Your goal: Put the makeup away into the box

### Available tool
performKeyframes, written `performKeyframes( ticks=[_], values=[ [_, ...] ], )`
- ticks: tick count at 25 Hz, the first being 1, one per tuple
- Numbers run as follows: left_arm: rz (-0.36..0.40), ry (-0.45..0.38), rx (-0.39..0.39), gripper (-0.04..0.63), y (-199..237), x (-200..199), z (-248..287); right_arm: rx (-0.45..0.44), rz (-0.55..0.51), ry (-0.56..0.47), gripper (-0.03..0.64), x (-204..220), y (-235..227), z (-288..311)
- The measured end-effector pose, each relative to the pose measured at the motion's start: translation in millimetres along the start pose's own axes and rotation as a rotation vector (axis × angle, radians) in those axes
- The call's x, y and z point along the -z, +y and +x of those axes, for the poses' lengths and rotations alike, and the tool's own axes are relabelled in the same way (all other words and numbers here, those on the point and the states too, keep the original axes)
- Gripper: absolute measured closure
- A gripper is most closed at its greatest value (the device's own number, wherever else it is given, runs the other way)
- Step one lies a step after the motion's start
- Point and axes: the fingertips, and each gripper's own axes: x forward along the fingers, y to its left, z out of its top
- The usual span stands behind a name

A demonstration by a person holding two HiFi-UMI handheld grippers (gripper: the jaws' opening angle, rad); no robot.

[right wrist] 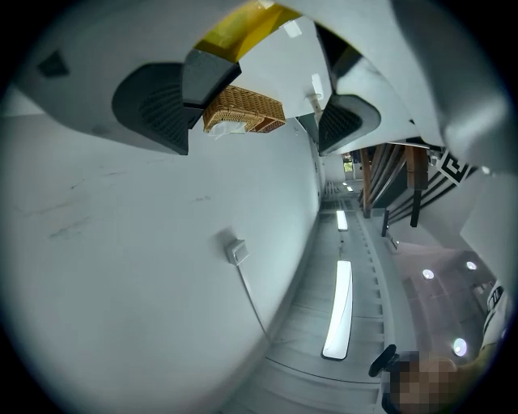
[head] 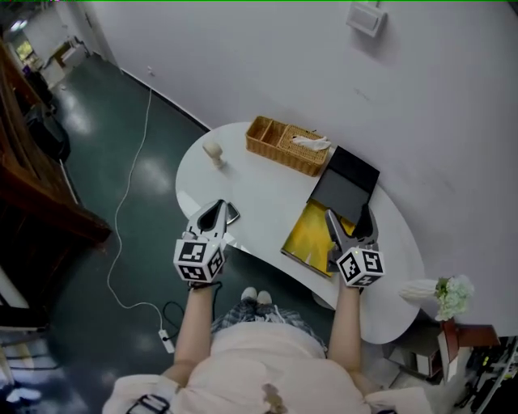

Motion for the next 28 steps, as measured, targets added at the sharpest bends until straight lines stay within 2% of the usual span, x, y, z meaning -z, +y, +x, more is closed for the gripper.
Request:
performKeyframes(
  ticks=[3, 6, 12, 18, 23, 28],
  values=[
    [0.001, 0.004, -0.017, 0.568, 14, 0, 0, -0.025, 0.002, -0.004, 0.121, -2, 12, 22],
    [-0.016, 0.014, -0.068, 0.568, 38, 8, -11, -0.084, -0.009, 0.021, 0.121, 6, 38, 47],
    [-0.051, 0.027, -0.185, 0.569, 85, 24, -44, -0.252, -0.013, 0.081, 0.121, 34, 117, 90],
    [-0.066, 0.049, -0.251, 0.568, 116, 39, -63, -0.406, -0.022, 0.155, 0.121, 70, 198, 128],
    [-0.054, 0.070, -0.273, 0.568, 137, 47, -54, -0.459, -0.019, 0.241, 0.121, 108, 240, 152],
    [-0.077, 0.083, -0.279, 0.568, 151, 63, -33, -0.444, -0.064, 0.360, 0.124, 158, 258, 172]
  ],
)
